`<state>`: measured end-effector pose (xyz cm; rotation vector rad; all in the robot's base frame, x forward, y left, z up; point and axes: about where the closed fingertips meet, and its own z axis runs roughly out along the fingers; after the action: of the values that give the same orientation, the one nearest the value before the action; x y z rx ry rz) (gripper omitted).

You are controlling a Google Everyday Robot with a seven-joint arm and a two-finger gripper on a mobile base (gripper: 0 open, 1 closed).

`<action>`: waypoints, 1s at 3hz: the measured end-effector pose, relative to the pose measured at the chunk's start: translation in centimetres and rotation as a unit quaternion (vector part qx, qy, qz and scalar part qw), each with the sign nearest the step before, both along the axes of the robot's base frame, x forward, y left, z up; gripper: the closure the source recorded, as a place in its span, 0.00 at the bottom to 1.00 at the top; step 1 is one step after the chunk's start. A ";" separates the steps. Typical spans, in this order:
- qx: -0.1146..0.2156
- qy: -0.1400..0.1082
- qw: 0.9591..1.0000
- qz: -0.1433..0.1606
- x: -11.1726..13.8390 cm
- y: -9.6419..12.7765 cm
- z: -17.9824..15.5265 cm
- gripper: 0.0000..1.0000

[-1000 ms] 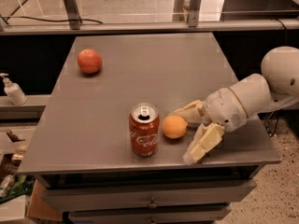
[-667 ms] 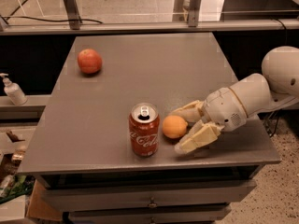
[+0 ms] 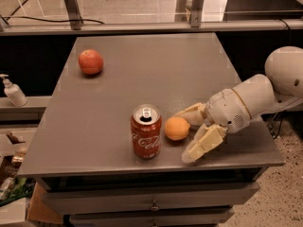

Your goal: Move orange near coke can

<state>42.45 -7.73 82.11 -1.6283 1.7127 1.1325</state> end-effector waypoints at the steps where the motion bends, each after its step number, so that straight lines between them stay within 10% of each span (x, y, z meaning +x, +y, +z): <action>1: 0.000 0.000 1.000 0.000 0.0 0.0 0.0 0.38; 3: 0.000 0.000 1.000 0.001 0.0 0.2 0.0 0.83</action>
Offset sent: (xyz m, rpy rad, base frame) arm 0.0000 0.0001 0.0000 0.0000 0.0000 0.0001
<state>42.44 -7.55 82.10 -1.6312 1.7108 1.1333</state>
